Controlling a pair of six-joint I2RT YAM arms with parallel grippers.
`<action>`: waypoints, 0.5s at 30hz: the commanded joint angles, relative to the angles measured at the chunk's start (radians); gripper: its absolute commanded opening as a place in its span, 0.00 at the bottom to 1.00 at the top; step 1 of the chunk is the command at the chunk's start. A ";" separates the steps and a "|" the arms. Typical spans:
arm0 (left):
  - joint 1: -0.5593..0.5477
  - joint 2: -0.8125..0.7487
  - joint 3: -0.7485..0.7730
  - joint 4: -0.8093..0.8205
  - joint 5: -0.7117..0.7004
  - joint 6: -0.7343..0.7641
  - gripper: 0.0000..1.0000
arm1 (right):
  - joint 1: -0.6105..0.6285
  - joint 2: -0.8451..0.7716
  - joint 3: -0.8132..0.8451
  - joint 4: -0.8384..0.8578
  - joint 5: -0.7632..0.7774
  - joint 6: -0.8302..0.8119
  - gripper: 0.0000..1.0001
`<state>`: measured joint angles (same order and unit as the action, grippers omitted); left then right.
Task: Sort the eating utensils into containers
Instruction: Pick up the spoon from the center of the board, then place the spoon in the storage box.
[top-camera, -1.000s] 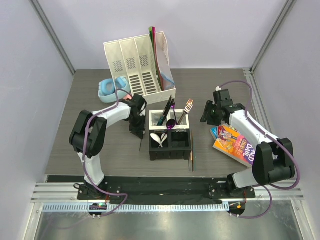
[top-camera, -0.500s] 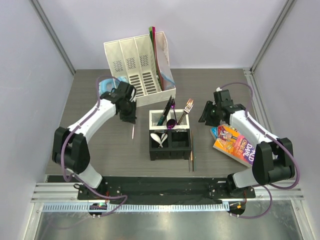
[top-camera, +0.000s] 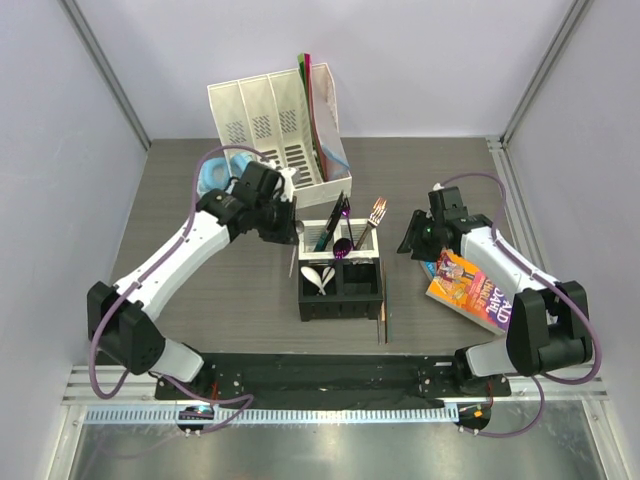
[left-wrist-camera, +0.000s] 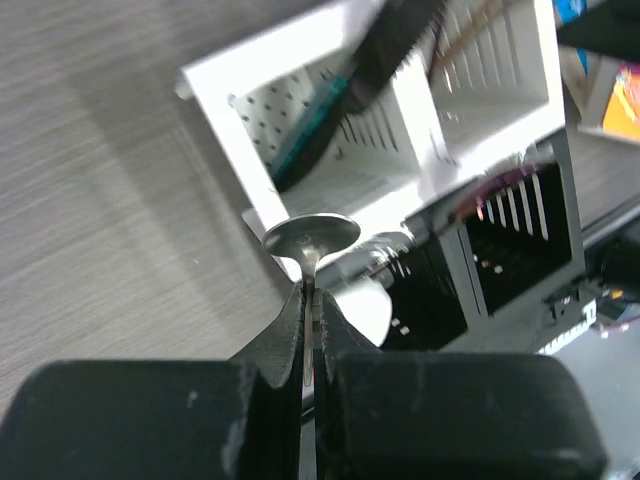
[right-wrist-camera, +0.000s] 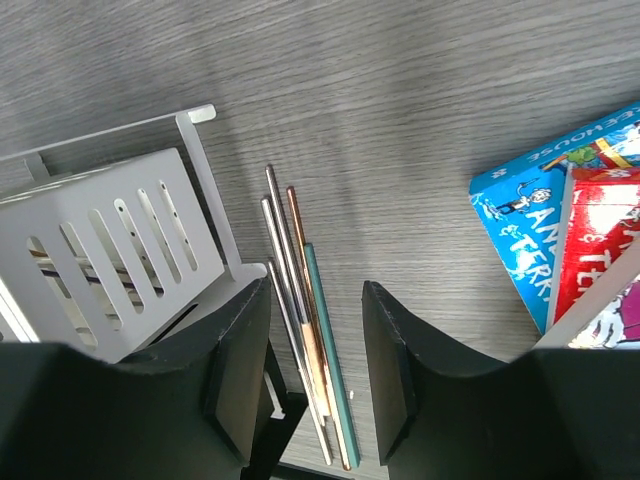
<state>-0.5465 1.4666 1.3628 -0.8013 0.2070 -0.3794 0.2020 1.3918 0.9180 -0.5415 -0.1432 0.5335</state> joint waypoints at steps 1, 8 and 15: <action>-0.050 -0.094 -0.004 0.065 -0.006 0.028 0.00 | -0.027 0.004 0.051 0.011 -0.039 0.023 0.48; -0.095 -0.129 -0.046 0.114 -0.002 0.030 0.00 | -0.030 0.052 0.048 0.011 -0.111 0.074 0.48; -0.102 -0.123 -0.093 0.192 0.023 0.043 0.00 | -0.038 0.004 0.015 0.026 -0.073 0.086 0.47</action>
<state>-0.6441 1.3392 1.2751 -0.6991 0.2108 -0.3584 0.1738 1.4334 0.9318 -0.5362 -0.2157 0.5983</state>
